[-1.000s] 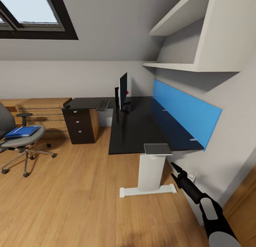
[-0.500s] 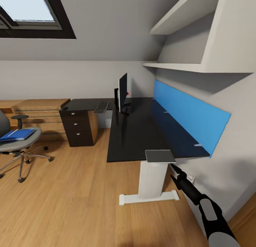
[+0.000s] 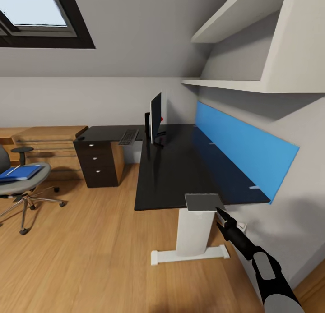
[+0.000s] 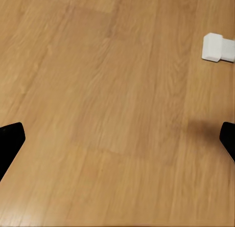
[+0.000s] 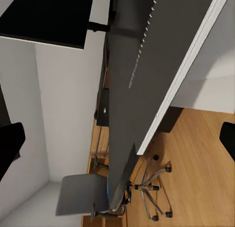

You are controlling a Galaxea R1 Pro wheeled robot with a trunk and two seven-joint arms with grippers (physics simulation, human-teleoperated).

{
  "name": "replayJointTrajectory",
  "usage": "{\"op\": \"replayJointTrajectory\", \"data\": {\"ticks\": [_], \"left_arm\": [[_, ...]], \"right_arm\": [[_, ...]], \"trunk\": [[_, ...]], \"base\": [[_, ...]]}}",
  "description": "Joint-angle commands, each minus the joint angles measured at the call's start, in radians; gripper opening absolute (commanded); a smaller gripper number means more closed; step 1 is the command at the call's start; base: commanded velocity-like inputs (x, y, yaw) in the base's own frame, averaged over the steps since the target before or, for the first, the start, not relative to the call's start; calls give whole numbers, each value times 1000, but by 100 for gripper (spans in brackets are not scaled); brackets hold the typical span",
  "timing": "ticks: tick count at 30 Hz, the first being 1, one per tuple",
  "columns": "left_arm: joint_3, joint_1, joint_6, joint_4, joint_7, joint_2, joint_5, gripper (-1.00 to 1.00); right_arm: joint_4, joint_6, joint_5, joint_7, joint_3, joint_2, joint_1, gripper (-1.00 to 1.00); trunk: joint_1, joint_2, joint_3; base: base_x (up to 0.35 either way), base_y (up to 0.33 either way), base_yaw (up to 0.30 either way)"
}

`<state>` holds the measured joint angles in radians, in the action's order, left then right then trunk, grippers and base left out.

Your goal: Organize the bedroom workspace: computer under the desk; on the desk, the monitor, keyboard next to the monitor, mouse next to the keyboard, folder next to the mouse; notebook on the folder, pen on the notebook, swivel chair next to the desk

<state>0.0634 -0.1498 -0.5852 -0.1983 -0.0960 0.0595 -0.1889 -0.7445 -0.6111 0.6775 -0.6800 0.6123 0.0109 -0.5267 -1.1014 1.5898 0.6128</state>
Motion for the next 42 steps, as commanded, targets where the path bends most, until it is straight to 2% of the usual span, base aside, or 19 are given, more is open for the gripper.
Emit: {"op": "replayJointTrajectory", "data": {"ticks": [1,9,26,42], "left_arm": [[6,-1,-3,0,0,1,3,100],[3,0,-2,0,0,2,4,100],[3,-1,-2,0,-1,3,4,100],[3,0,-2,0,-4,3,4,100]], "right_arm": [[0,-7,2,-1,4,1,-1,100],[0,-7,3,-1,4,0,-1,100],[12,-7,2,-1,11,-3,-1,100],[28,-7,2,-1,24,-4,-1,100]], "trunk": [[0,0,1],[0,0,1],[0,0,1],[-58,105,48]], "base": [[262,0,0],[143,0,0],[14,0,0],[0,0,0]]}}
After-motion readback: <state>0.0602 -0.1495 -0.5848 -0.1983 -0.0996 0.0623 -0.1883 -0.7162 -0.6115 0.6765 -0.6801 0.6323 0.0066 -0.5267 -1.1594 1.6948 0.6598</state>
